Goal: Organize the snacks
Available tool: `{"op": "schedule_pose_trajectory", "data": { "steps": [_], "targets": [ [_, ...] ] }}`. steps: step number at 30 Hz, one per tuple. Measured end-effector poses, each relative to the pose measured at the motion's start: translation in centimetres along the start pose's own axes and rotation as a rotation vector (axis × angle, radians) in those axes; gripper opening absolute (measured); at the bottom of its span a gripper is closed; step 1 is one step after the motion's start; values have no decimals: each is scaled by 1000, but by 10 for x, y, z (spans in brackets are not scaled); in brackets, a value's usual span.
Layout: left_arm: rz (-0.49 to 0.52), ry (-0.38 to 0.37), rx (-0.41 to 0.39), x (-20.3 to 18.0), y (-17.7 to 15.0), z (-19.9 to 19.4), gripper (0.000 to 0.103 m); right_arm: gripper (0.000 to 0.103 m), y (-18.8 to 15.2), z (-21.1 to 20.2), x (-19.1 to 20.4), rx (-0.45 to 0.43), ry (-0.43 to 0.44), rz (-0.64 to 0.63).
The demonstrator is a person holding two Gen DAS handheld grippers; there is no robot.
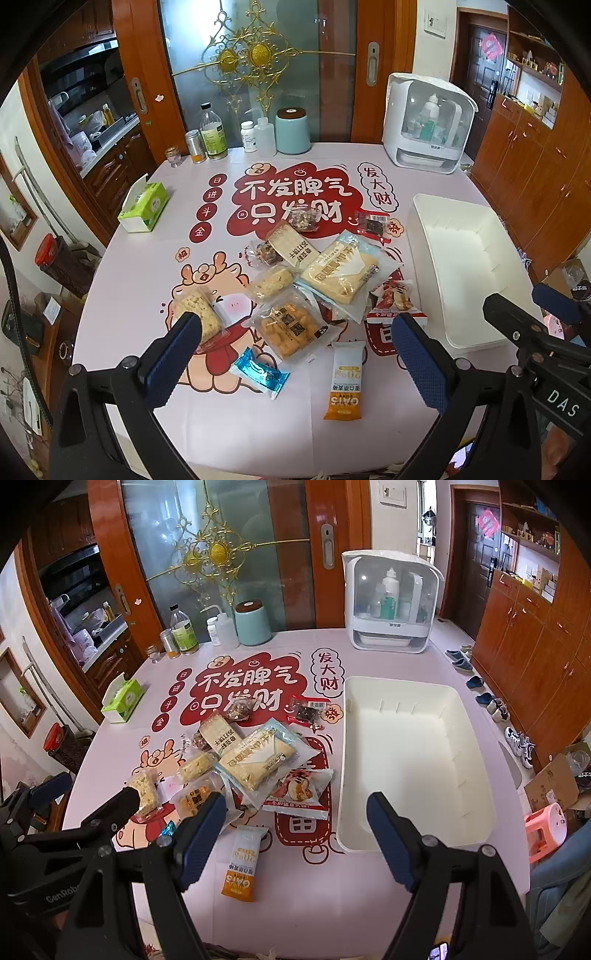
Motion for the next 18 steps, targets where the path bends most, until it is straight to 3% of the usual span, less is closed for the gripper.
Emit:
{"op": "schedule_pose_trajectory", "data": {
  "steps": [18],
  "targets": [
    [-23,3,-1,-6,-7,-11,102,79,-8,-10,-2,3,11,-2]
  ]
}}
Point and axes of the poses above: each gripper's, at about its wrist camera, not at the fingertips, and z roughly the way its jaws point, x to its left, y to its top, the point moved 3 cm from there along z, roughly the way its jaws point, and after that the axes turned 6 degrees about z, right-handed, at the moved point
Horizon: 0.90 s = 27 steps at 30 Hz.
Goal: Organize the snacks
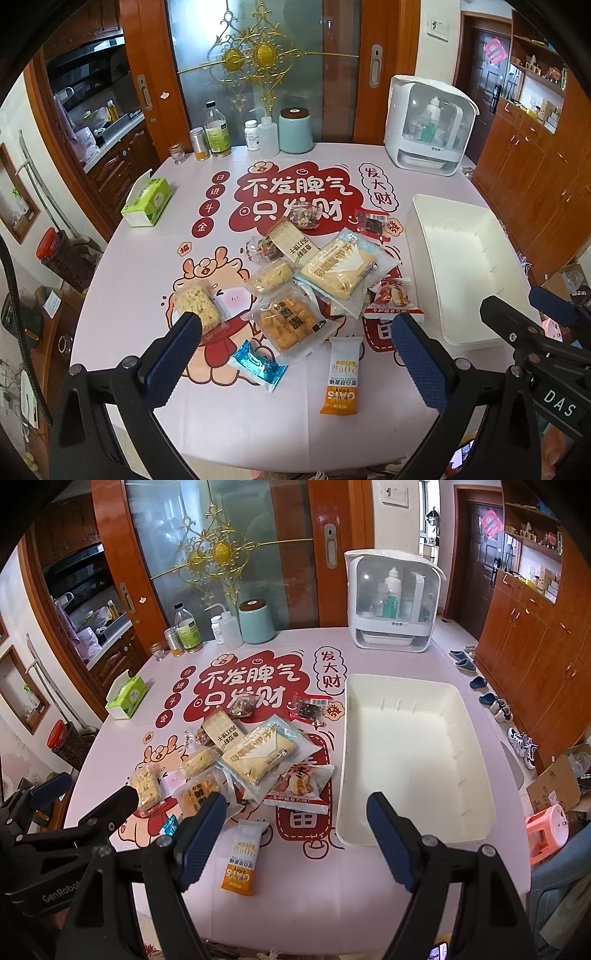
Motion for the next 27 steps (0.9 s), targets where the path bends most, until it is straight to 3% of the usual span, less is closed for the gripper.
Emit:
{"op": "schedule_pose_trajectory", "data": {
  "steps": [27],
  "targets": [
    [3,-3,-4,3,-3,-2,102,79,-5,-1,0,-4,8,1]
  ]
}}
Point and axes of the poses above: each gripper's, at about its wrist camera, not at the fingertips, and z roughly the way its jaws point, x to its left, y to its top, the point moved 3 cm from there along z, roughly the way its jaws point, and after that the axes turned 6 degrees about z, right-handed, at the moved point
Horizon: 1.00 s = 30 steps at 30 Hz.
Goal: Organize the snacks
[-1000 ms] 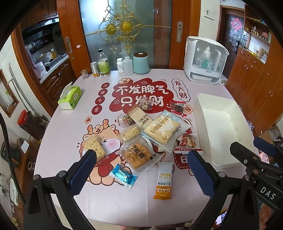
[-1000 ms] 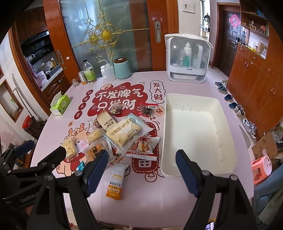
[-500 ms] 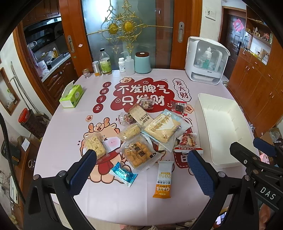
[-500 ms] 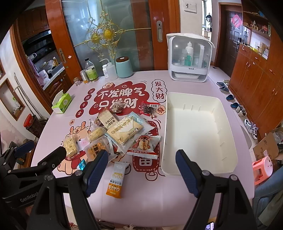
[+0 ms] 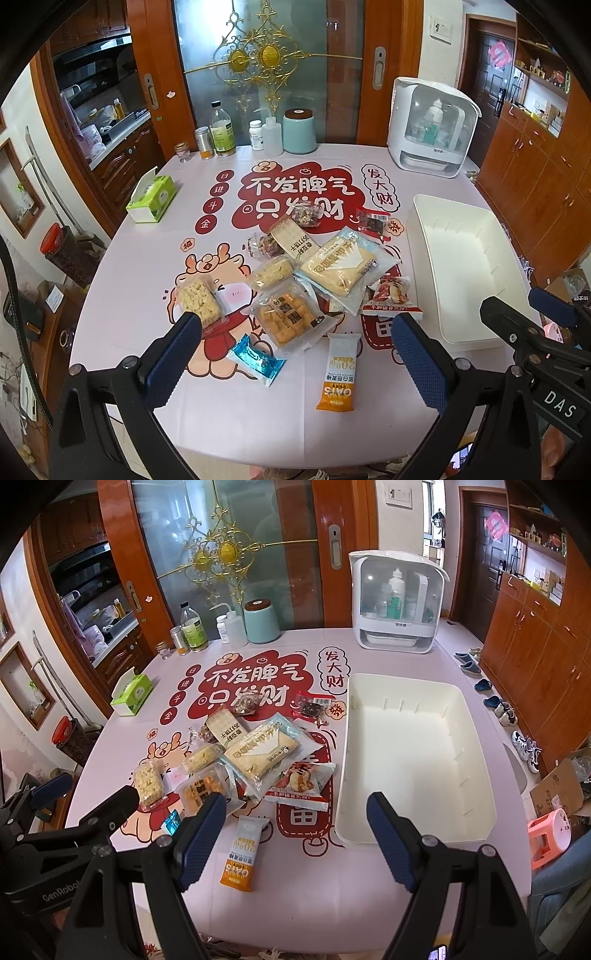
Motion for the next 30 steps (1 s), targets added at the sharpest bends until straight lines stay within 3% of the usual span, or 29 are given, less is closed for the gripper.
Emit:
{"op": "schedule_pose_trajectory", "data": {
  "steps": [13,23,30],
  "targets": [
    [13,1,-22,13,-1,-3,102,79,-2,-6,18,-23,6,3],
    [44,1,3,61,12,19,102,79,1,5,46,-16,-3,47],
    [82,-16,39,100,14,56,102,79,-1,27,67,27,-20,86]
  ]
}}
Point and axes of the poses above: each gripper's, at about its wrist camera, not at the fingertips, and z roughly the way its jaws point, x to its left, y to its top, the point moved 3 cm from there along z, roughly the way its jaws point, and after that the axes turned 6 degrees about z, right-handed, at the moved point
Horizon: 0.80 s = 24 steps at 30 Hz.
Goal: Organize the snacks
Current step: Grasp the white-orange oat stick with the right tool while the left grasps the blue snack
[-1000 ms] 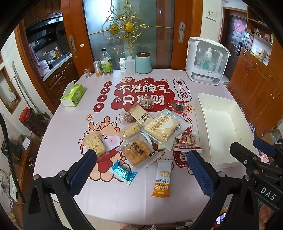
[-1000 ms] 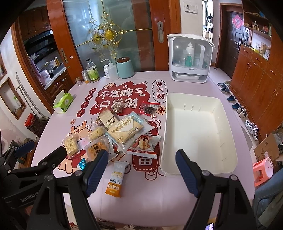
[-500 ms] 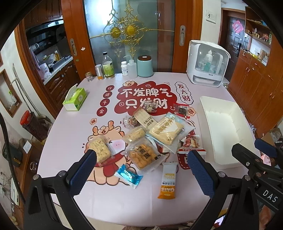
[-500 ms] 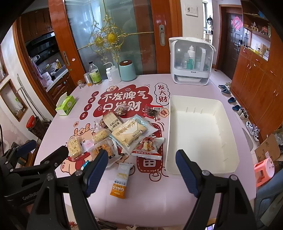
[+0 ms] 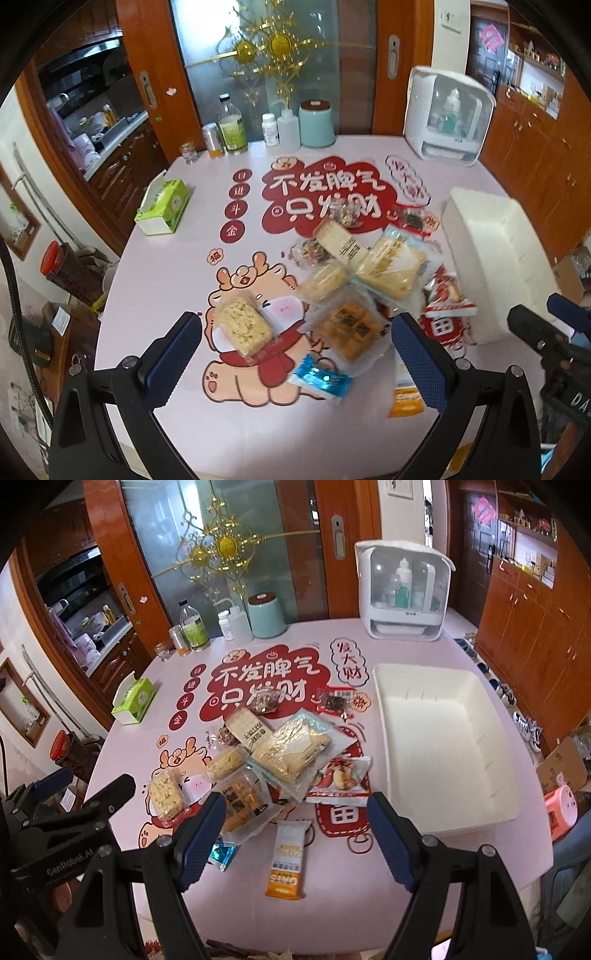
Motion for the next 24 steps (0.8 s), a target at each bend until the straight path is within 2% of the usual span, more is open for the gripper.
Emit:
{"op": "schedule_pose_trajectory", "data": {
  "steps": [7,14,17,21,24],
  "targets": [
    [90,-67,133,37,-24,68,102,79,-15,50,13,114,-40,63],
    [158,-177,260,39,-63,125,102,79,-52,110,16,258,-71,103],
    [211,-249,276,27,-78,139,102,79,-70,135,15,313,-65,128],
    [337,-262,264,7,-90,154,102,79,-94,163,11,390,-88,143],
    [432,-288,268,-8,-99,161,102,75,-108,180,7,429,-105,158]
  ]
}}
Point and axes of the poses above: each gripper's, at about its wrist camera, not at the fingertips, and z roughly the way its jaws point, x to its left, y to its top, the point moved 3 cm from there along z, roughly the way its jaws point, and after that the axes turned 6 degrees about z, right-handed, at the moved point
